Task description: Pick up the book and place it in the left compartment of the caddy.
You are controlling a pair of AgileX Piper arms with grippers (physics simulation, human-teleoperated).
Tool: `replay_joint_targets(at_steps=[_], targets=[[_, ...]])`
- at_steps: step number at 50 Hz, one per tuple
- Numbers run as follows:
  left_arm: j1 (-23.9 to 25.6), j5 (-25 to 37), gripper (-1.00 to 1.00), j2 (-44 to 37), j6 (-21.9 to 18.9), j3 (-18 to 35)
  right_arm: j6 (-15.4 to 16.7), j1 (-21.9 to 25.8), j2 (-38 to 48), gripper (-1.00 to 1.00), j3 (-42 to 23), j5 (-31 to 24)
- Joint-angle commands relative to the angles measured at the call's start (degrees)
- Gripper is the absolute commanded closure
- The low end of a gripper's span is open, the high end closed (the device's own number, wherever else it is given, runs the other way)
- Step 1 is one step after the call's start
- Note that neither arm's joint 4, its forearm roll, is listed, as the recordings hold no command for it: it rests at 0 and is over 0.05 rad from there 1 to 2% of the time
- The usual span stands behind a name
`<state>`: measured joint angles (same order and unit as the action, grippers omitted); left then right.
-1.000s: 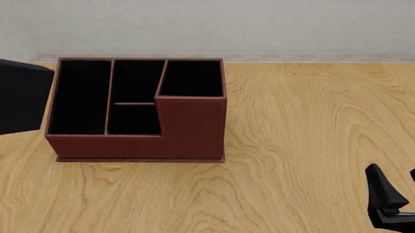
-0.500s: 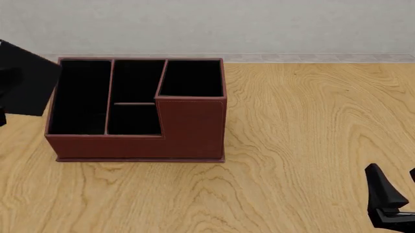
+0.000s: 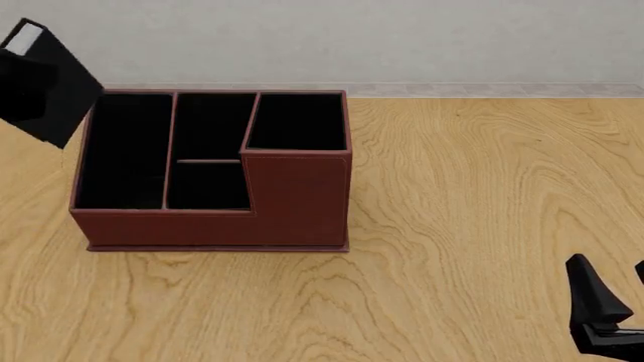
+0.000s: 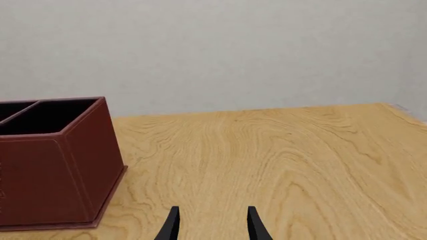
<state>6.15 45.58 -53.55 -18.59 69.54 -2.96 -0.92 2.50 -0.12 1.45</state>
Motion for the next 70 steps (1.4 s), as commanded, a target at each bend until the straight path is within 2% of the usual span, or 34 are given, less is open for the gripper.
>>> replay_joint_targets(at_steps=[1, 4, 7, 9, 10, 15, 16, 20, 23, 32, 33, 35, 36, 38, 39, 52, 70], targets=[[-0.53, 6.42, 1.00, -8.09, -0.67, 10.36, 0.12, -0.01, 0.26, -1.00, 0.00, 0.18], [-1.00, 6.50, 1.00, -9.32, -3.63, 10.44, 0.12, 0.06, 0.33, -1.00, -0.02, 0.19], [-2.08, 6.58, 1.00, -11.36, -4.87, 11.13, 0.23, 0.19, 0.57, -1.00, 0.05, 0.43], [-2.66, 6.90, 1.00, -12.50, -4.20, 13.20, 0.21, 0.17, 0.84, -1.00, -0.05, 0.63], [-1.36, 8.33, 1.00, -13.61, -2.68, 14.69, 0.19, 0.11, 0.59, -1.00, -0.01, 0.45], [-2.27, 8.55, 1.00, -15.09, -3.06, 16.33, 0.18, -0.01, 0.19, -1.00, 0.04, 0.10], [-1.22, 9.60, 1.00, -16.09, -1.93, 17.29, 0.21, 0.01, 0.32, -1.00, -0.04, 0.13], [-2.12, 10.10, 1.00, -17.55, -2.32, 18.96, 0.35, 0.06, 0.24, -1.00, -0.02, 0.10], [-2.28, 10.60, 1.00, -18.61, -1.03, 19.79, 0.39, 0.04, 0.11, -1.00, -0.02, -0.01], [-2.16, 9.14, 1.00, -20.35, 0.44, 18.33, 0.52, -0.05, 0.03, -1.00, -0.04, -0.14], [-0.59, 9.63, 1.00, -20.53, 0.58, 17.71, 0.51, -0.06, 0.08, -1.00, 0.00, -0.07], [-2.72, 8.37, 1.00, -20.89, -0.64, 17.36, 0.49, -0.08, 0.11, -1.00, 0.03, -0.02], [-1.98, 8.73, 1.00, -21.20, 0.59, 17.50, 0.49, -0.08, 0.14, -1.00, 0.03, 0.02], [-2.67, 7.97, 1.00, -21.50, -0.07, 16.81, 0.46, -0.09, 0.31, -1.00, 0.00, 0.16], [-2.32, 8.09, 1.00, -21.78, 1.00, 17.04, 0.46, -0.09, 0.32, -1.00, 0.02, 0.20], [-3.91, 4.24, 1.00, -23.58, 0.26, 13.31, 0.22, -0.30, 0.51, -1.00, -0.03, 0.40], [-4.97, 0.25, 1.00, -26.34, 2.12, 10.94, 0.10, -0.63, 0.57, -1.00, -0.01, 0.48]])
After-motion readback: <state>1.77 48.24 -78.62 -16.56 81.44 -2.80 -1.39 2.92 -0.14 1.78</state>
